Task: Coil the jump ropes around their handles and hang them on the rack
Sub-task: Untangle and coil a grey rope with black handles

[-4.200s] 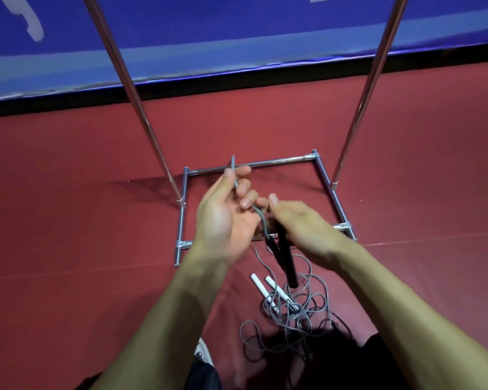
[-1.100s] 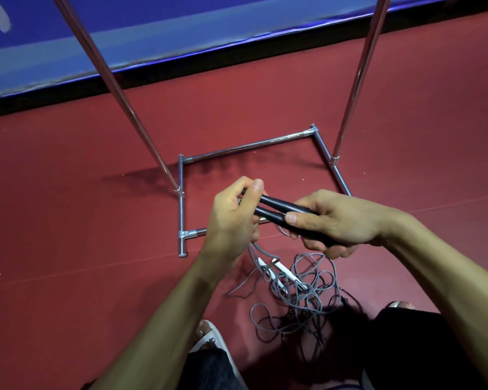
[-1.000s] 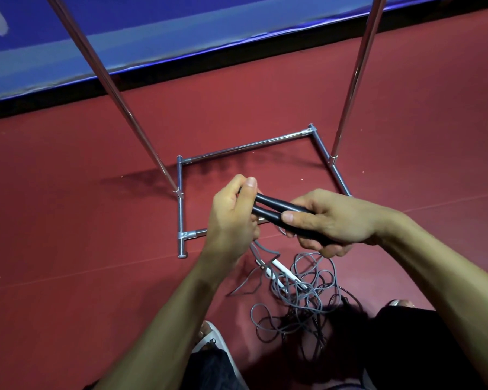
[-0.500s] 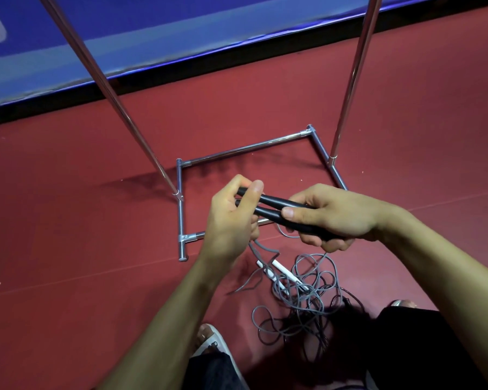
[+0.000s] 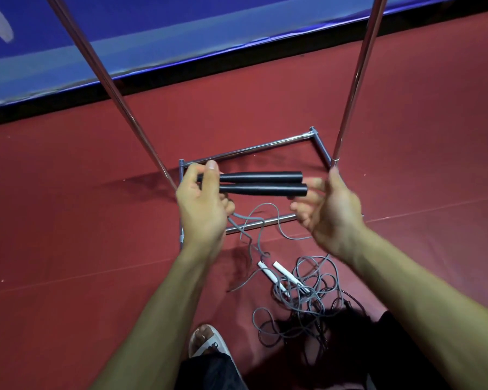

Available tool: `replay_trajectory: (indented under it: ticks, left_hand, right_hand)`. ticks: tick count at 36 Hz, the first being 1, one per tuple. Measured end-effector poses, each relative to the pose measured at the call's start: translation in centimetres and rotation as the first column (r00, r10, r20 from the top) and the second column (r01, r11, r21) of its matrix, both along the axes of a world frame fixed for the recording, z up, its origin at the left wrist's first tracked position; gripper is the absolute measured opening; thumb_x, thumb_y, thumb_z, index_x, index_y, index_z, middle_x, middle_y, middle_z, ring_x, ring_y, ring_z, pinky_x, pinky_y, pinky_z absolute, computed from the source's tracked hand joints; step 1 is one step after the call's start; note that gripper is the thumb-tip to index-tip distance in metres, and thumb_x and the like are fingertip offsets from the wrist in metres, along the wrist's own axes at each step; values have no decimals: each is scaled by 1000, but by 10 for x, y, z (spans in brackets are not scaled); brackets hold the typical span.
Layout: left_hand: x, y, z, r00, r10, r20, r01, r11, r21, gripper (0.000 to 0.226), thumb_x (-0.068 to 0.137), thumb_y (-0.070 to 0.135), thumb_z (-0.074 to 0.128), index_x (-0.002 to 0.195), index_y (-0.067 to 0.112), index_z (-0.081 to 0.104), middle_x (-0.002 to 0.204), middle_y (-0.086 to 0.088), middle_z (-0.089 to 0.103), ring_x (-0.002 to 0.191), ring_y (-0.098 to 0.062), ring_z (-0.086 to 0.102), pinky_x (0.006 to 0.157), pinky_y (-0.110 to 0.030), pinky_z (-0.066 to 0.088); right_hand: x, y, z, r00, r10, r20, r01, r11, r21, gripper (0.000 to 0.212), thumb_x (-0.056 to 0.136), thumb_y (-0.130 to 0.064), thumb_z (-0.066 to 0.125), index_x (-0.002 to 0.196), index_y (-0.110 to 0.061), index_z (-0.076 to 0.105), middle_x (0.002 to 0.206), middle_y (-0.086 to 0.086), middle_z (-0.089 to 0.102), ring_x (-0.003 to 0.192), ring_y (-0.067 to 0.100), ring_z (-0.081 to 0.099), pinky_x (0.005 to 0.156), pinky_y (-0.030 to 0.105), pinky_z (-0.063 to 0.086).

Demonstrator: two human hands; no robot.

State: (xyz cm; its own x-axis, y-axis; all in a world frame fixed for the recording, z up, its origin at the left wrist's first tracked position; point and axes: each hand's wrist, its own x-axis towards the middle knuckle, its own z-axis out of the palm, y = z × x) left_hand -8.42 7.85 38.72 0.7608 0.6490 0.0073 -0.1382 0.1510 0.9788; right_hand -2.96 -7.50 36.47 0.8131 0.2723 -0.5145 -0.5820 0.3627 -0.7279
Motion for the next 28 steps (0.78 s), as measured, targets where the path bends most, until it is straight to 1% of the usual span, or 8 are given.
replay_trajectory:
  ticks: [2,5,8,11,14,18,22,28]
  left_hand:
    - [3,0,1,997,78,29,-77,996,-43,39,104,16,45,68,18,30,58,3,9,43,-8,12,43,-20,14]
    - [5,-4,0,989,139,50,-133,986,-103,39,104,17,44,67,17,30,60,-1,10,42,-8,13,41,-20,17]
    - [5,-10,-3,990,127,59,-120,988,-99,37,104,17,44,68,16,31,56,4,15,41,-8,15,40,-20,20]
    - [4,-13,-3,992,116,49,-114,993,-43,37,103,17,45,69,16,31,55,5,15,41,-8,16,40,-22,21]
    - [4,-14,-5,991,133,25,-130,987,-90,37,103,17,45,68,15,32,55,6,18,42,-9,15,42,-24,19]
    - [6,-21,-4,991,134,6,-131,979,-154,37,103,18,45,68,15,32,52,9,19,42,-8,15,40,-22,21]
    - [4,-29,-6,998,66,-3,-66,996,-52,35,103,16,45,70,13,33,49,8,19,38,-8,18,37,-20,23]
    - [2,-18,-15,991,126,-35,-108,942,319,32,101,18,50,70,17,43,49,14,41,42,-4,43,48,-29,42]
  right_hand:
    - [-17,10,-13,996,8,-89,-15,997,-77,43,107,-31,29,83,-8,58,57,5,63,49,17,53,48,22,35]
    - [-44,27,-29,918,298,264,-148,871,-468,12,95,-17,55,97,-12,66,87,0,69,81,20,61,73,29,49]
    - [-52,40,-29,663,612,432,-211,706,-676,43,85,-42,64,122,-19,58,119,-5,65,112,11,56,100,33,43]
    - [-54,40,-16,664,620,418,-236,704,-670,39,87,-44,66,115,-24,48,99,-8,65,90,12,57,88,38,47]
    - [-51,33,-13,665,555,500,18,657,-754,44,82,-43,73,102,-21,40,72,-6,57,74,22,56,71,41,46]
    - [-46,27,-17,567,656,498,171,498,-850,66,74,-53,77,123,-22,47,108,0,49,105,24,45,88,36,42]
    - [-44,28,-20,444,722,531,125,537,-834,30,93,-36,61,119,-21,57,100,3,61,103,29,52,86,36,39]
    - [-46,26,-8,463,713,526,43,575,-817,11,92,-29,60,98,-22,54,70,-9,54,80,30,52,67,35,37]
